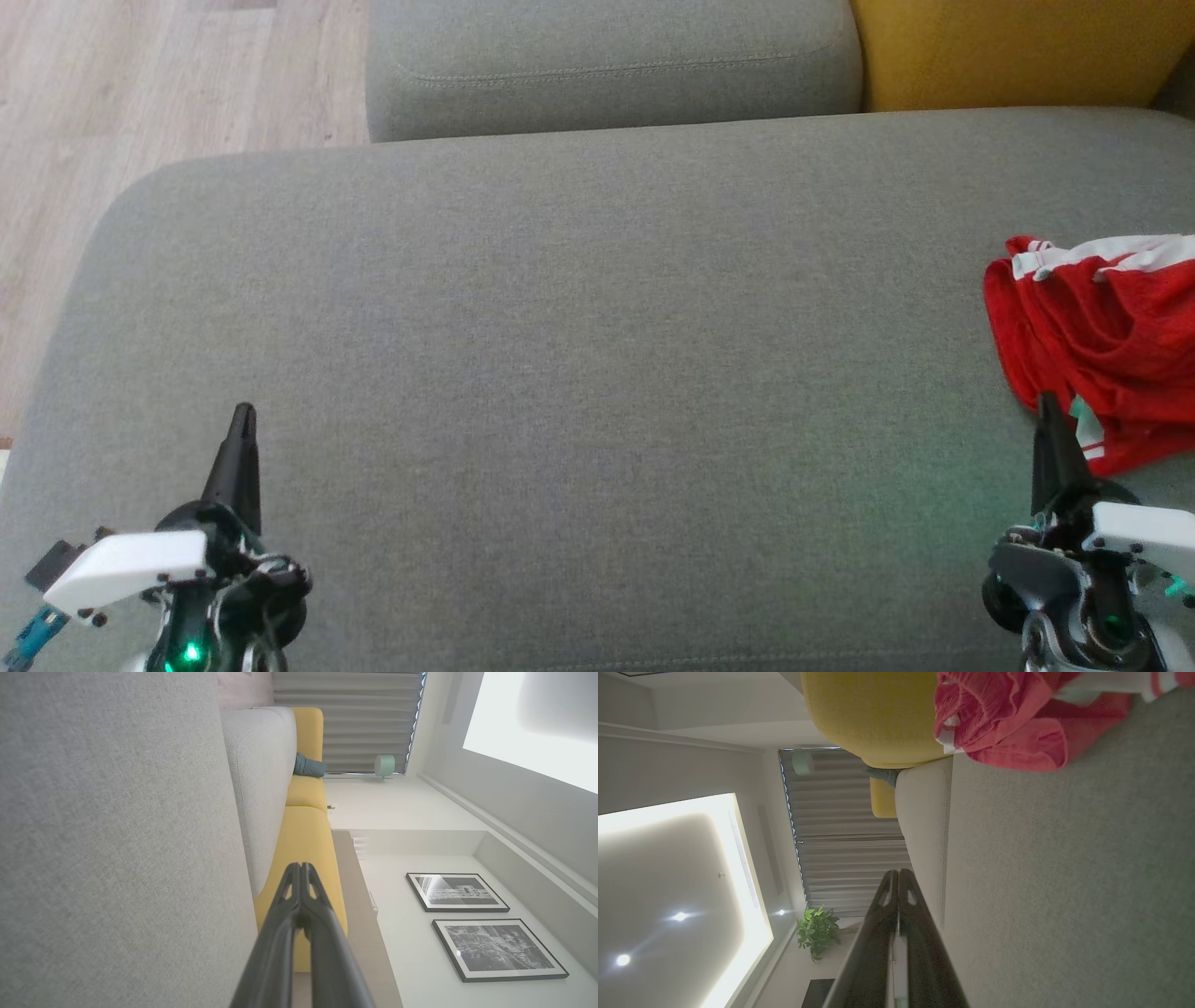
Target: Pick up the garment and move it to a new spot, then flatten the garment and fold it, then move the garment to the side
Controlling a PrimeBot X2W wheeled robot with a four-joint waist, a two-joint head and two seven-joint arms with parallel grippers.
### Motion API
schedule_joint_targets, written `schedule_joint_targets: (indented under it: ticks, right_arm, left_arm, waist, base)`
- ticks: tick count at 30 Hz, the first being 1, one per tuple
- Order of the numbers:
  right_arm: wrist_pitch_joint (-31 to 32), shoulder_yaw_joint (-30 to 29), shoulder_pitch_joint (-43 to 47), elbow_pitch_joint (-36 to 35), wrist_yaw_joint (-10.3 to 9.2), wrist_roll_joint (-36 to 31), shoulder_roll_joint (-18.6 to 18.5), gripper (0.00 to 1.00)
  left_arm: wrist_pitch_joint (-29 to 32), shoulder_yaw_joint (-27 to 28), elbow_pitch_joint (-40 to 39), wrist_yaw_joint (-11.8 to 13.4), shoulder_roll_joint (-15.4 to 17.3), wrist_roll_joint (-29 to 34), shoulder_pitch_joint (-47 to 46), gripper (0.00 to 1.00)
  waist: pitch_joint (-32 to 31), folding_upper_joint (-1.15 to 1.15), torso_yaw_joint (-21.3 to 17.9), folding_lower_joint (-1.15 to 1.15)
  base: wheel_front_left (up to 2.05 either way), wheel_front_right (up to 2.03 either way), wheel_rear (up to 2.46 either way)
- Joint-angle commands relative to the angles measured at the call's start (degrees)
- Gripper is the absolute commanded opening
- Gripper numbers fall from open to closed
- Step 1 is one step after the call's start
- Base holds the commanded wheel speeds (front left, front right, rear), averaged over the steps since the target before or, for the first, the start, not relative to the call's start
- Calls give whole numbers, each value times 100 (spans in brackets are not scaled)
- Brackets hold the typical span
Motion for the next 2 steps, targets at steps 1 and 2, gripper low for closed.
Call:
schedule_joint_targets:
  ticks: [1, 2]
  right_arm:
    - [8, 92, -285, -181, -4, -9, -86, 0]
    - [10, 90, -285, -181, -4, -11, -85, 0]
  left_arm:
    - [33, 211, -169, -41, 33, 13, -303, 0]
    - [34, 212, -169, -41, 32, 14, -303, 0]
  waist:
    - [0, 0, 0, 0]
    - [0, 0, 0, 0]
  base:
    - [0, 0, 0]
    - [0, 0, 0]
